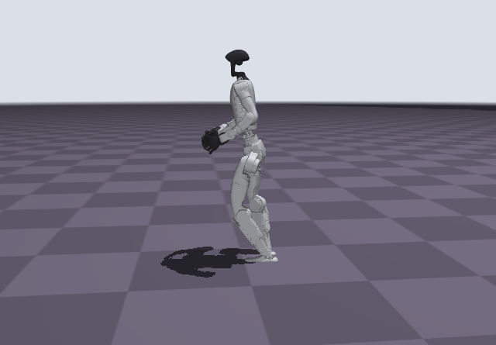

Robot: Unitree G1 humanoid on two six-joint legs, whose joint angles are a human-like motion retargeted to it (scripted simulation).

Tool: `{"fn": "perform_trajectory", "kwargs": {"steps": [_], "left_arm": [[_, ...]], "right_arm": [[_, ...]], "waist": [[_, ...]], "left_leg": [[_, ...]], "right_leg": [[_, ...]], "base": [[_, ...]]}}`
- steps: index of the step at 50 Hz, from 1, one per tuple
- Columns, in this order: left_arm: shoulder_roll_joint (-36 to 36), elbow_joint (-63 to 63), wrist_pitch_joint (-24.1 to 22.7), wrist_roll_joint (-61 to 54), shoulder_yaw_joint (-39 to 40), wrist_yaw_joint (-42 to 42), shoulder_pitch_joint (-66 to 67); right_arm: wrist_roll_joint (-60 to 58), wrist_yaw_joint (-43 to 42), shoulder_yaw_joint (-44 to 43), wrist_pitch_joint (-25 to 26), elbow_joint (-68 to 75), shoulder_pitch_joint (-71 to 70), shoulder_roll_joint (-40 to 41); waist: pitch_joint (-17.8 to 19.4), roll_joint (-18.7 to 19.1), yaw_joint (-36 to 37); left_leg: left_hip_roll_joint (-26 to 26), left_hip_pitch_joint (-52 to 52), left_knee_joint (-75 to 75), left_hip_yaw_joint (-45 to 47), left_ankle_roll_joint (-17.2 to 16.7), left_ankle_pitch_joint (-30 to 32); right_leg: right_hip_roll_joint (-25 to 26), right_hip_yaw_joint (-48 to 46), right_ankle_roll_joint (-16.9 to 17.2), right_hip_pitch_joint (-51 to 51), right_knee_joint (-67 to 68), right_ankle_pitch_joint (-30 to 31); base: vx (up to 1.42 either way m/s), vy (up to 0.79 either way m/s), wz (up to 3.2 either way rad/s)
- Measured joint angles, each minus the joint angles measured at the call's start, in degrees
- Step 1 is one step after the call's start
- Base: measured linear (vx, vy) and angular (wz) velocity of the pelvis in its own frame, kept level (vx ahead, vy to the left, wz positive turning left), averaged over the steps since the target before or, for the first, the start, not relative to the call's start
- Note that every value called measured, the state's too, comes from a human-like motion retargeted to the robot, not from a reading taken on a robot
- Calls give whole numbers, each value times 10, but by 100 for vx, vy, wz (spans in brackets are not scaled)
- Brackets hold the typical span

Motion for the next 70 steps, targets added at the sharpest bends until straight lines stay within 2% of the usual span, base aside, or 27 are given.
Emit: {"fn": "perform_trajectory", "kwargs": {"steps": [7, 10, 12, 15, 17, 18, 20, 25, 26, 27, 30, 33, 35, 38, 42, 45, 48, 50, 52, 55, 58, 60, 61, 63, 65, 66, 70], "left_arm": [[12, -18, 9, -30, 12, -17, 20], [17, -32, 17, -61, 14, -38, 36], [16, -37, 24, -82, 13, -52, 52], [15, -45, 38, -121, 25, -77, 77], [15, -47, 54, -160, 53, -103, 86], [8, -45, 56, -170, 57, -106, 91], [-7, -34, 58, -201, 78, -109, 81], [-53, -23, 47, -244, 91, -83, 9], [-63, -23, 41, -256, 88, -74, -22], [-70, -28, 34, -266, 85, -67, -50], [-79, -76, 11, -295, 71, -57, -122], [-84, -146, -17, -340, 48, -47, -213], [-85, -197, -29, -369, 32, -44, -278], [-78, -254, -33, -400, 8, -45, -375], [-67, -272, -26, -397, -12, -44, -476], [-61, -261, -13, -383, -19, -56, -506], [-51, -246, 1, -370, -9, -76, -484], [-48, -236, 9, -369, -2, -83, -437], [-47, -221, 21, -379, 7, -95, -362], [-45, -177, 44, -390, 30, -109, -219], [-43, -116, 72, -382, 60, -123, -60], [-36, -93, 89, -378, 84, -135, 49], [-35, -84, 93, -385, 89, -133, 97], [-28, -90, 98, -405, 110, -126, 196], [-29, -95, 95, -419, 124, -120, 258], [-32, -107, 94, -424, 132, -114, 275], [-53, -145, 70, -414, 149, -66, 232]], "right_arm": [[-36, -16, 9, -3, 7, -68, 17], [-32, -18, 4, -8, -6, -90, 19], [-26, -19, -3, -12, -22, -94, 20], [-11, -14, -19, -19, -54, -98, 16], [7, 3, -38, -13, -85, -93, 15], [8, 7, -45, -14, -88, -85, 16], [10, 28, -62, -8, -99, -68, 14], [-18, 57, -84, 13, -58, -1, -1], [-22, 58, -86, 14, -42, 9, -11], [-25, 59, -87, 15, -28, 22, -20], [-21, 53, -84, 18, 4, 73, -47], [-4, 45, -93, 13, 22, 122, -90], [8, 45, -105, 13, 29, 153, -123], [22, 49, -138, 15, 36, 193, -168], [11, 60, -189, 20, 44, 229, -204], [-17, 67, -215, 25, 49, 235, -217], [-42, 75, -228, 28, 43, 213, -215], [-44, 71, -231, 25, 30, 195, -203], [-35, 58, -234, 17, 6, 164, -181], [-18, 24, -240, 3, -48, 91, -139], [-4, -23, -241, -2, -125, -19, -98], [4, -52, -235, 1, -188, -97, -71], [9, -60, -235, -7, -221, -127, -65], [30, -72, -226, -10, -287, -183, -51], [50, -73, -212, -17, -332, -210, -45], [62, -64, -201, -14, -342, -206, -43], [90, -12, -153, -3, -304, -112, -44]], "waist": [[4, -35, 12], [23, -55, -4], [41, -69, -22], [63, -99, -51], [71, -141, -84], [74, -147, -94], [60, -140, -115], [31, -119, -163], [26, -98, -174], [21, -84, -184], [2, -76, -215], [-11, -53, -252], [-14, -35, -275], [-14, -10, -300], [-2, 16, -315], [10, 26, -318], [27, 40, -311], [39, 34, -292], [47, 23, -266], [57, 16, -217], [48, 7, -154], [22, -15, -114], [27, -22, -92], [16, -53, -64], [15, -64, -41], [4, -78, -46], [-8, -91, -78]], "left_leg": [[-59, 31, -54, -44, 11, 19], [-109, 66, -71, -67, 18, 27], [-147, 84, -62, -82, 23, 28], [-199, 120, -72, -91, 33, 26], [-248, 202, -220, -113, 38, 92], [-256, 209, -218, -115, 36, 95], [-241, 274, -354, -125, 22, 166], [-220, 340, -426, -145, -33, 291], [-200, 346, -425, -148, -53, 314], [-187, 351, -423, -150, -72, 338], [-189, 365, -404, -145, -113, 402], [-176, 375, -384, -144, -140, 429], [-165, 384, -376, -144, -147, 422], [-145, 405, -378, -143, -141, 374], [-120, 439, -389, -132, -138, 320], [-107, 453, -370, -110, -150, 335], [-73, 428, -254, -69, -164, 355], [-61, 400, -151, -44, -163, 361], [-46, 356, -34, -26, -143, 323], [-8, 268, 124, -11, -91, 211], [11, 156, 195, -17, -39, 95], [-2, 68, 188, -27, -12, 54], [-7, 40, 182, -34, -6, 42], [-41, -20, 133, -43, 2, 47], [-61, -61, 100, -60, -3, 58], [-83, -68, 56, -64, -4, 82], [-134, -47, -44, -75, -17, 156]], "right_leg": [[-55, 5, -14, -22, 101, -43], [-90, 93, -5, -73, 244, -95], [-94, 167, 2, -122, 336, -131], [-123, 215, -5, -188, 457, -158], [-145, 257, 1, -235, 489, -164], [-139, 266, 5, -247, 488, -160], [-97, 274, 13, -273, 443, -132], [-33, 291, 41, -261, 375, -56], [-20, 277, 46, -241, 348, -35], [-13, 269, 51, -225, 330, -17], [-16, 268, 77, -206, 330, 16], [-17, 255, 96, -194, 320, 17], [-17, 244, 102, -194, 315, 1], [-18, 224, 101, -200, 316, -44], [-15, 197, 94, -192, 323, -98], [-9, 189, 91, -167, 315, -98], [11, 182, 90, -105, 247, -48], [14, 183, 89, -74, 236, -23], [20, 184, 87, -49, 230, -11], [45, 186, 77, -23, 215, -8], [71, 203, 69, -8, 172, 4], [72, 224, 69, -11, 124, 23], [73, 233, 69, -12, 133, 19], [54, 254, 75, -22, 123, 23], [49, 269, 80, -31, 135, 21], [32, 277, 84, -37, 130, 24], [-9, 292, 92, -60, 189, 21]], "base": [[6, 12, 85], [9, 18, 144], [11, 15, 142], [25, 10, 85], [36, 5, 78], [38, 3, 54], [43, 1, 30], [40, 0, 33], [39, 0, 57], [37, 0, 62], [30, 1, 66], [26, -1, 69], [23, -2, 48], [22, -4, 22], [22, -4, 5], [23, -3, 4], [25, -3, -1], [18, -3, -27], [15, -3, -42], [19, -3, -69], [29, -1, -111], [35, 2, -118], [34, 3, -108], [36, 5, -83], [33, 6, -58], [31, 6, -26], [21, 7, -4]]}}
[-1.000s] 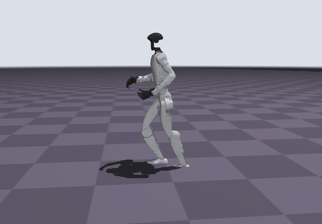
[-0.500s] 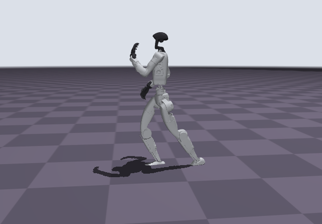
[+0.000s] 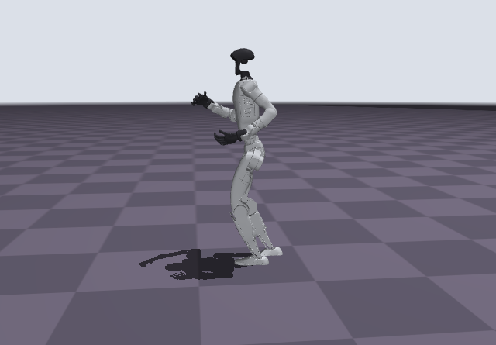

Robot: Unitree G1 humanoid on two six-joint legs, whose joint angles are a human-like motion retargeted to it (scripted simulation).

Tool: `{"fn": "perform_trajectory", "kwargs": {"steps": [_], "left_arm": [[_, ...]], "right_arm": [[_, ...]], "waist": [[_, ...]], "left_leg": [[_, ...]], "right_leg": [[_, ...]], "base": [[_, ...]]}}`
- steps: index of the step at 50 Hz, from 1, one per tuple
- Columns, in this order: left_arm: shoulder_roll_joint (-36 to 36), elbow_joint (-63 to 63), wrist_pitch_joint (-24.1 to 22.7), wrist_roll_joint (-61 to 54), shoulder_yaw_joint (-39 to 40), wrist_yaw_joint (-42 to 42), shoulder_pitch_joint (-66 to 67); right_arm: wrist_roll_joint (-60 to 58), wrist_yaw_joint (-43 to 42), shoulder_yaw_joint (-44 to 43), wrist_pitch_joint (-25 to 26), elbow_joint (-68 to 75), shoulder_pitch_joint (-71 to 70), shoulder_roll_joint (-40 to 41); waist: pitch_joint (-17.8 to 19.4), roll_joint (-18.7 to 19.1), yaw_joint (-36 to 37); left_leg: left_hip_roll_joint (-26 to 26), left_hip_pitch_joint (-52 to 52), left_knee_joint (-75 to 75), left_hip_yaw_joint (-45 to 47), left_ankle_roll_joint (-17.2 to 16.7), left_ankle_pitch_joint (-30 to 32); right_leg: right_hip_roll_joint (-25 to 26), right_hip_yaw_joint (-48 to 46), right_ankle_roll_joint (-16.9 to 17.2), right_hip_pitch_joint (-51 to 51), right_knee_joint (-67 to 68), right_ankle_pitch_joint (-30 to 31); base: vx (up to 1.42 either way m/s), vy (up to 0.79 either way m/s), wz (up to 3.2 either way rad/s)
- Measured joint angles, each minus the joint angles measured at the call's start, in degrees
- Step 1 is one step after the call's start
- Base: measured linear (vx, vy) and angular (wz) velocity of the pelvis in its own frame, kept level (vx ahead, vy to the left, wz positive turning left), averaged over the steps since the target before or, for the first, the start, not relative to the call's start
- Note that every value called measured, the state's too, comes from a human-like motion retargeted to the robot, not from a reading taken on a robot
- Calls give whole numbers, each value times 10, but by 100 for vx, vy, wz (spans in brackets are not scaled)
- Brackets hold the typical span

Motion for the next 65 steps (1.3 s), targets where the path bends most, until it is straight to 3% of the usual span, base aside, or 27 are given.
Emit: {"fn": "perform_trajectory", "kwargs": {"steps": [4, 8, 13, 17, 20, 25, 30, 34, 38, 45, 51, 55, 58, 65], "left_arm": [[-21, -53, -55, -2, 11, 71, -157], [-12, -104, -119, 5, 3, 157, -311], [-22, -124, -138, 14, -30, 177, -363], [-44, -81, -108, 22, -73, 156, -295], [-43, -15, -72, 30, -108, 133, -212], [1, 66, -37, 15, -113, 101, -64], [40, 76, -36, -53, -94, 105, 16], [58, 53, -63, -52, -90, 139, -45], [55, 15, -90, -21, -94, 168, -137], [27, -63, -94, -16, -112, 166, -233], [-6, -78, -92, -40, -103, 162, -211], [-30, -63, -92, -52, -86, 151, -167], [-52, -53, -91, -67, -68, 132, -141], [-85, -62, -99, -109, -33, 86, -141]], "right_arm": [[7, 28, 32, 16, 133, 156, -9], [38, 20, 22, 24, 216, 279, -19], [84, 6, -6, 15, 216, 345, -2], [90, 1, -22, 1, 174, 287, 4], [79, -7, -20, -9, 131, 177, -8], [97, -45, -14, -24, 16, -38, -40], [116, -117, -16, -56, -73, -115, -37], [113, -136, -23, -79, -84, -68, -6], [100, -99, 20, -67, -13, 47, 8], [66, -12, 96, -18, 196, 201, -12], [12, -40, 91, -35, 331, 235, -5], [-16, -61, 88, -36, 387, 217, 4], [-27, -72, 84, -39, 439, 186, 12], [13, -67, 73, -34, 514, 166, 34]], "waist": [[0, 21, -69], [-2, 62, -142], [3, 67, -171], [17, 44, -121], [42, 23, -74], [85, 35, -10], [85, 40, -42], [94, 11, -81], [100, -12, -101], [92, -51, -102], [113, -81, -38], [132, -80, 7], [137, -54, 28], [142, 1, 20]], "left_leg": [[-32, 46, -74, -4, -27, 68], [-44, 72, -134, -27, -69, 132], [-69, 52, -117, -43, -98, 158], [-77, 37, -81, -48, -94, 110], [-77, 21, 29, -34, -72, 43], [-26, 56, 267, 11, -35, -30], [-41, 176, 160, 41, -14, -72], [-78, 240, -40, 66, 25, -142], [-84, 222, -110, 79, 31, -134], [-87, 164, -100, 47, 10, -83], [-94, 190, -141, 17, 3, -30], [-83, 161, -88, 22, -7, -30], [-53, 120, -33, 15, -21, -44], [30, 89, 216, 28, -9, -141]], "right_leg": [[-30, -2, 12, -34, 97, 13], [-19, 7, 14, -51, 120, -13], [-25, -2, 8, -46, 122, -53], [-43, -26, -5, -34, 113, -89], [-46, -17, -9, -38, 135, -106], [11, 19, -16, -97, 215, -97], [25, 49, 13, -212, 266, -58], [-13, 58, 21, -273, 244, -104], [-50, 31, 11, -296, 205, -146], [-122, -11, -22, -195, 338, -187], [-127, -37, -19, 19, 221, -207], [-112, -49, -34, 76, 139, -233], [-83, -61, -45, 84, 95, -209], [-47, -74, -67, 48, 144, -196]], "base": [[2, 7, 27], [-10, 8, 39], [-16, 8, -13], [-17, 8, -70], [-22, 11, -84], [-32, 13, -121], [-42, 9, -65], [-48, 7, -5], [-56, 0, -6], [-53, -4, 51], [-42, -6, 33], [-38, -8, -1], [-35, -8, -2], [-33, 0, 5]]}}
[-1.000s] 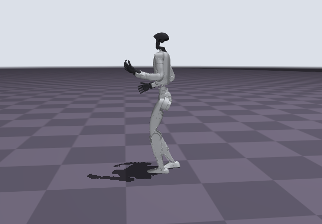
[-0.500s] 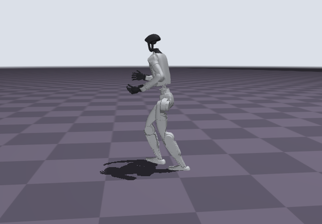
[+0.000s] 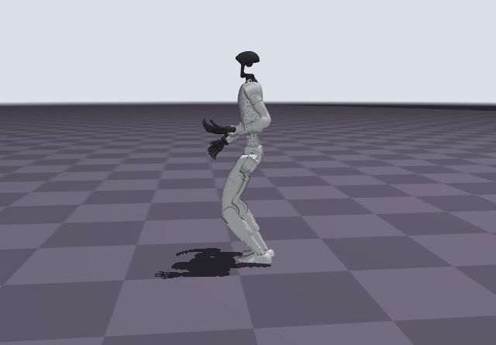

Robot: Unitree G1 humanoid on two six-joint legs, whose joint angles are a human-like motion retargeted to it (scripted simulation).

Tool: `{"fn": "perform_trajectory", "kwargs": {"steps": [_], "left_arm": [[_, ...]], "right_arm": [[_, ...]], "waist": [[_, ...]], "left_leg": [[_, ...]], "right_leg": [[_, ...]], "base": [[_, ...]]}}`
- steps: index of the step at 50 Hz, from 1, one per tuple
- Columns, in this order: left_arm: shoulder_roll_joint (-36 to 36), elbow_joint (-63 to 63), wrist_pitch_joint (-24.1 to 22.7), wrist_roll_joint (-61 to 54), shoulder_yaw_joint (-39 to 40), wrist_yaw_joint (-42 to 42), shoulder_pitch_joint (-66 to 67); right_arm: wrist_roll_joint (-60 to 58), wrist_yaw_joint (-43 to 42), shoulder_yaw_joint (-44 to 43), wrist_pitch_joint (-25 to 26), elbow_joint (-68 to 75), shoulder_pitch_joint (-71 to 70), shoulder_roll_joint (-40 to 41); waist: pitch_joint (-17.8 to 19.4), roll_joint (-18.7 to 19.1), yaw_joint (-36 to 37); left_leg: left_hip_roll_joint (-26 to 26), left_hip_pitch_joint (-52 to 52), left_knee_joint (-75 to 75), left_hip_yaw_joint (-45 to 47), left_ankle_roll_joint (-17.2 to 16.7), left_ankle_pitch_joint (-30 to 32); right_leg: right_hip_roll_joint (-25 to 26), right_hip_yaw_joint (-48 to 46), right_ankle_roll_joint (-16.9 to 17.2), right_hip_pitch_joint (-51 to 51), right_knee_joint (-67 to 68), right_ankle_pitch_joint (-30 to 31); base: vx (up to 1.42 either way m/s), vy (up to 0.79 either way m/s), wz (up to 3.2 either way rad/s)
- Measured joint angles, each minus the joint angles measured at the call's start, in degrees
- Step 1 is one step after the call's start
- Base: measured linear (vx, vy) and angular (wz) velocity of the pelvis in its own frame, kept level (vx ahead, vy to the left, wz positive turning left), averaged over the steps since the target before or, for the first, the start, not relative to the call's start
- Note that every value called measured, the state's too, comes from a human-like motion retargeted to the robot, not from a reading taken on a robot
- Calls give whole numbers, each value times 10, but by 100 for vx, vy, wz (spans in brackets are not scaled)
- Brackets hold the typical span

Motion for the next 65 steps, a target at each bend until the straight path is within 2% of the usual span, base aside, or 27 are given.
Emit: {"fn": "perform_trajectory", "kwargs": {"steps": [2, 5, 8, 11, 13, 15, 17, 20, 25, 28, 30, 35, 38, 43, 45, 47, 51, 55, 58, 62, 65], "left_arm": [[4, -12, -12, -12, 6, 0, -27], [16, -37, -41, -38, 6, 14, -85], [30, -70, -64, -65, -9, 17, -131], [45, -96, -70, -95, -33, 4, -169], [55, -106, -67, -115, -50, -13, -184], [59, -107, -58, -126, -69, -24, -178], [60, -83, -42, -147, -77, -41, -166], [46, -25, -8, -164, -92, -46, -100], [10, 99, 48, -186, -77, -49, 11], [-3, 122, 71, -188, -59, -69, 67], [-7, 110, 90, -185, -46, -99, 99], [12, 41, 107, -160, -36, -140, 159], [24, -6, 102, -148, -28, -150, 150], [32, -70, 49, -103, 9, -132, 51], [31, -84, 20, -72, 30, -112, -11], [31, -92, 2, -50, 39, -90, -82], [48, -107, -3, -32, 7, -62, -160], [71, -86, 29, -27, -57, -59, -181], [85, -15, 67, 12, -106, -56, -165], [100, 104, 108, 72, -147, -54, -113], [111, 146, 118, 82, -143, -43, -54]], "right_arm": [[24, 6, 0, -2, 1, 12, 4], [78, 19, -1, -3, -22, 46, -2], [127, 26, -7, -2, -57, 96, -12], [173, 40, -18, 5, -83, 131, -23], [196, 52, -25, 10, -93, 140, -28], [203, 56, -27, 12, -96, 142, -27], [206, 55, -32, 14, -95, 116, -26], [200, 34, -44, 9, -91, 76, -15], [169, -43, -86, -4, -102, -43, -11], [117, -75, -103, -5, -141, -115, -31], [60, -86, -103, 10, -182, -167, -46], [-41, -46, -73, 8, -305, -201, -74], [-66, -6, -51, 2, -370, -199, -83], [-32, 67, -13, -4, -413, -153, -82], [-1, 107, 3, 2, -402, -116, -82], [31, 150, 9, 15, -379, -72, -89], [73, 174, 3, 40, -338, 32, -101], [81, 147, -10, 59, -324, 65, -107], [67, 125, -1, 67, -311, 20, -103], [40, 108, 34, 66, -308, -81, -87], [34, 97, 56, 57, -333, -146, -69]], "waist": [[-5, 28, -12], [-11, 86, -34], [-18, 115, -72], [-25, 122, -110], [-30, 113, -134], [-13, 107, -149], [-29, 83, -163], [0, 62, -165], [15, 12, -144], [8, -22, -118], [-9, -42, -101], [-41, -87, -43], [-49, -82, -15], [-28, -35, -8], [-13, -9, -20], [-4, 30, -27], [-4, 74, -56], [-4, 107, -89], [0, 112, -113], [-9, 68, -135], [-15, 40, -134]], "left_leg": [[39, 30, 62, -3, -10, -3], [99, 107, 88, -22, -45, 19], [98, 176, 22, -43, -71, 41], [71, 215, -94, -52, -68, 38], [44, 226, -181, -50, -52, 30], [31, 218, -199, -41, -38, -3], [-13, 213, -311, -37, -21, 36], [-34, 190, -299, -20, -11, 27], [-91, 145, -267, 4, 16, 31], [-125, 98, -235, 26, 39, 39], [-146, 72, -273, 38, 53, 73], [-166, 18, -314, 69, 48, 133], [-140, -45, -258, 78, 28, 124], [-33, -160, -41, 78, 11, 20], [15, -182, 27, 73, 4, -10], [71, -190, 78, 50, -6, -28], [114, -140, 123, 12, -26, -26], [120, -39, 111, -9, -40, -32], [96, 33, 31, -6, -31, -62], [17, 80, -116, 16, 9, -73], [-22, 88, -179, 26, 34, -64]], "right_leg": [[31, -3, -9, -12, 2, 14], [98, -9, -16, -14, -50, 65], [122, -6, -5, -37, -76, 107], [117, 7, 13, -77, -89, 141], [100, 24, 31, -115, -88, 154], [95, 37, 48, -143, -70, 157], [65, 70, 70, -199, -66, 159], [47, 80, 76, -230, 10, 145], [-36, 67, 67, -251, 264, 154], [-92, 65, 66, -218, 378, 180], [-117, 68, 77, -191, 405, 215], [-130, 54, 124, -47, 281, 259], [-104, 42, 126, 20, 150, 215], [-38, 34, 65, 53, 26, 36], [-2, 41, 46, 44, 6, 4], [48, 45, 35, 37, -40, 29], [101, 47, 40, 20, -104, 103], [143, 51, 44, 1, -142, 146], [144, 53, 45, -25, -122, 131], [72, 56, 52, -91, -37, 91], [32, 63, 54, -130, 8, 78]], "base": [[-30, 7, -39], [-30, 9, -57], [-34, 11, -46], [-38, 11, -45], [-44, 11, -42], [-54, 12, -43], [-52, 12, -30], [-58, 11, -39], [-55, 10, -22], [-52, 11, -18], [-47, 11, -20], [-46, 3, -33], [-50, -4, -72], [-59, -8, -91], [-63, -10, -93], [-61, -11, -115], [-57, -10, -85], [-47, -3, -46], [-38, 3, 1], [-28, 6, 45], [-17, 6, 36]]}}
